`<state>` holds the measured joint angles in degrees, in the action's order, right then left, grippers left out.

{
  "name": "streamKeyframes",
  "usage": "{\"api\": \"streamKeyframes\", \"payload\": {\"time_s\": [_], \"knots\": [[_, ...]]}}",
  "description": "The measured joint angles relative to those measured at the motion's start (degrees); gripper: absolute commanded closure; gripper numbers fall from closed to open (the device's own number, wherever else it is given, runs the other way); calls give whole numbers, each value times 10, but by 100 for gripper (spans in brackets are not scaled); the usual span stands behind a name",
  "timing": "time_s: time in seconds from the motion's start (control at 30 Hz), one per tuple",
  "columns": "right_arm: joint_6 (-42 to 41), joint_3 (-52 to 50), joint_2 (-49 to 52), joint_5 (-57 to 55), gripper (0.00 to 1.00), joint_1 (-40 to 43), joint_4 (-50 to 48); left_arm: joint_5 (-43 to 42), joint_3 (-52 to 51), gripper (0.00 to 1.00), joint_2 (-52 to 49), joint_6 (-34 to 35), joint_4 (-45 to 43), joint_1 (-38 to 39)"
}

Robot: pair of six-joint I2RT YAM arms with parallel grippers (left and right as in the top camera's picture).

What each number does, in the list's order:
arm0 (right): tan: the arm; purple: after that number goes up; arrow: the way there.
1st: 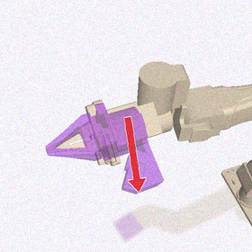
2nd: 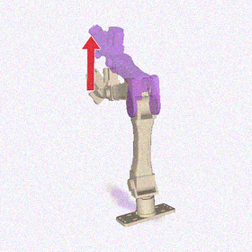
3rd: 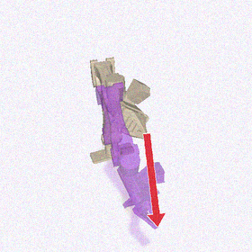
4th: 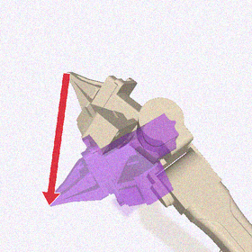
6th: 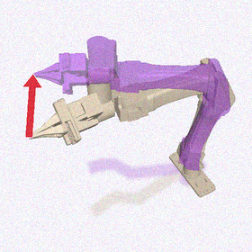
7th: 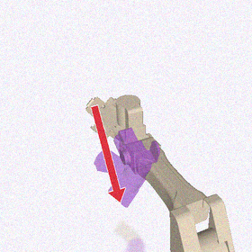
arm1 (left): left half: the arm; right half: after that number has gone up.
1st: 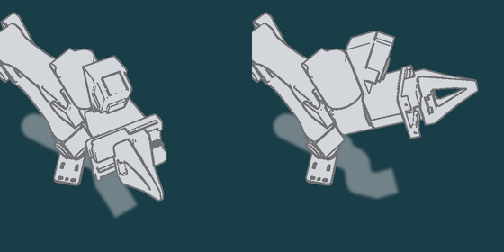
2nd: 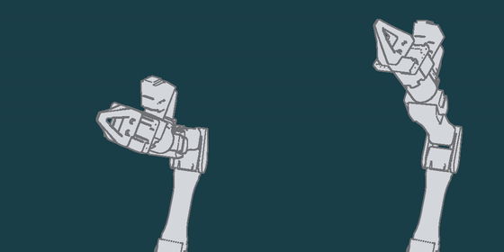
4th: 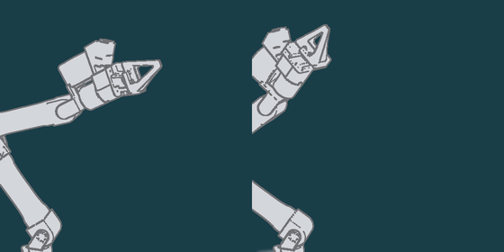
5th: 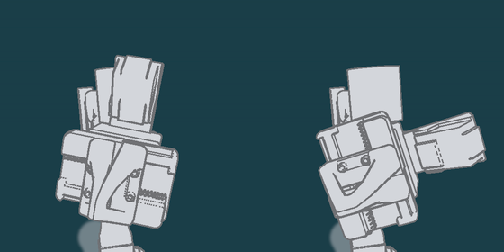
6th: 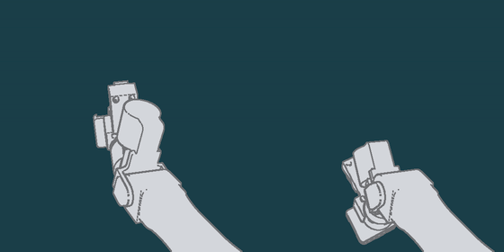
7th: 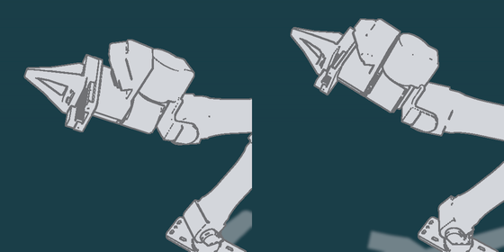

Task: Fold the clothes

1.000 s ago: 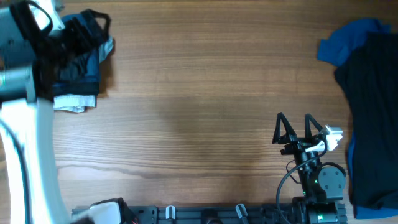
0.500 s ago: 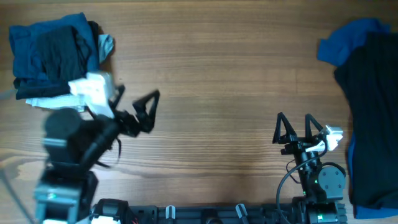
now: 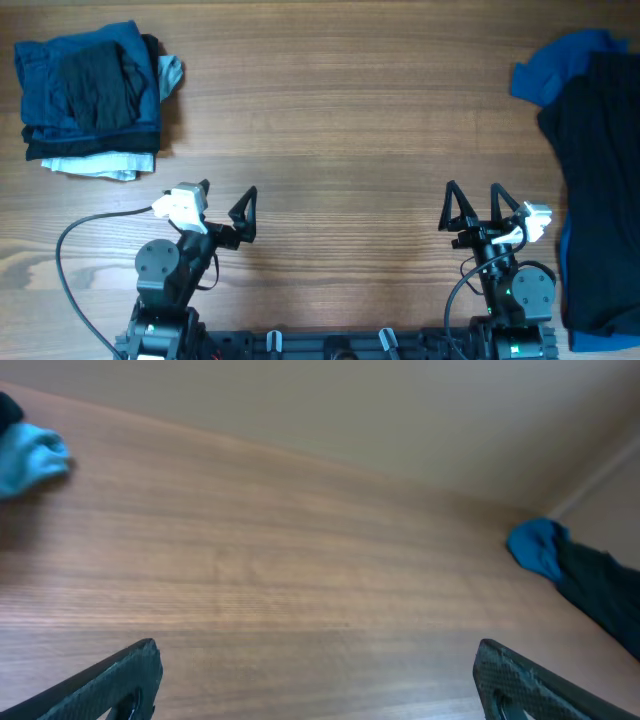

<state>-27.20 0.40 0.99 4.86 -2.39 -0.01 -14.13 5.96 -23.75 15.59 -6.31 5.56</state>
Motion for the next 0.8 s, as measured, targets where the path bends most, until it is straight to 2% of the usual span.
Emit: {"api": "streamKeyframes", "payload": {"time_s": [0.3, 0.5, 0.7, 0.8], "knots": [[0, 0, 0, 0, 0, 0, 0, 28, -9, 0, 74, 0, 15, -46], [0, 0, 0, 0, 0, 0, 0, 39, -34, 0, 137, 0, 16, -48], [0, 0, 0, 0, 0, 0, 0, 52, -53, 0, 201, -3, 92, -48], [0, 0, 0, 0, 0, 0, 0, 56, -53, 0, 228, -22, 98, -48]]}}
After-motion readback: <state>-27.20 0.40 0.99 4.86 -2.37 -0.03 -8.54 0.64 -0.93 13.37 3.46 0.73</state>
